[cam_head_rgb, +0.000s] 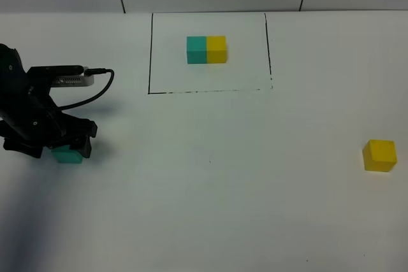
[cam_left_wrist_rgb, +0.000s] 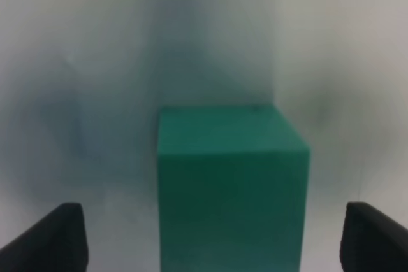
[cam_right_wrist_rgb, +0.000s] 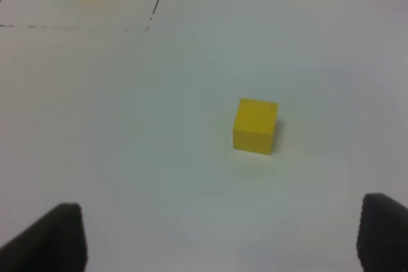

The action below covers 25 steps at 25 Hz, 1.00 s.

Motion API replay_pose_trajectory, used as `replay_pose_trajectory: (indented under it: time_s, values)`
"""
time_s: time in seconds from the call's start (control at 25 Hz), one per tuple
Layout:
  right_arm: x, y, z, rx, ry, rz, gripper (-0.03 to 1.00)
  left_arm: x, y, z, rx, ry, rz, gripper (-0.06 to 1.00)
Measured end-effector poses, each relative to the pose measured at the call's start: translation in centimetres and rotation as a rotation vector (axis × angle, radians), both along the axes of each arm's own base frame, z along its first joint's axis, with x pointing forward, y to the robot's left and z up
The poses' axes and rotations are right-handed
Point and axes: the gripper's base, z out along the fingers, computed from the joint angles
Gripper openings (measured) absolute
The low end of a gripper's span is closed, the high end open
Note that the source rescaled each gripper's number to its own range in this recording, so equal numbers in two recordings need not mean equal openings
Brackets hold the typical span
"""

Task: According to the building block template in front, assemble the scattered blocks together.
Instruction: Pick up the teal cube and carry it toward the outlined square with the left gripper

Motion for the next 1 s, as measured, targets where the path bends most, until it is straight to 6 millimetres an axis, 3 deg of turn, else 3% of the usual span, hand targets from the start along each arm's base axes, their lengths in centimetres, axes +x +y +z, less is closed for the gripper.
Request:
replay_pose_trajectory:
  time_s: [0.48,0.56,0.64,0.72,0.76,1.0]
  values:
    - [0.0,0.0,0.0,-0.001,0.000,0.000,0.90,0.2,0.0,-1.2,-0.001,0.023,0.007,0.79]
    - [0.0,0.0,0.0,-0.001,0.000,0.000,0.90,0.3,0.0,-1.2,-0.001,0.013,0.007,0.68]
    - [0.0,0.0,0.0,-0.001,0.000,0.000,0.90,0.3,0.0,-1.2,-0.001,0.010,0.008,0.47]
    - [0.0,0.0,0.0,0.000,0.000,0.000,0.90,0.3,0.0,-1.2,-0.001,0.012,0.008,0.11]
    - [0.0,0.0,0.0,0.000,0.000,0.000,0.90,0.3,0.0,-1.2,-0.002,0.015,0.008,0.00]
    - [0.0,0.0,0.0,0.000,0.000,0.000,0.90,0.7,-0.3,-0.3,0.008,0.045,-0.059,0.01]
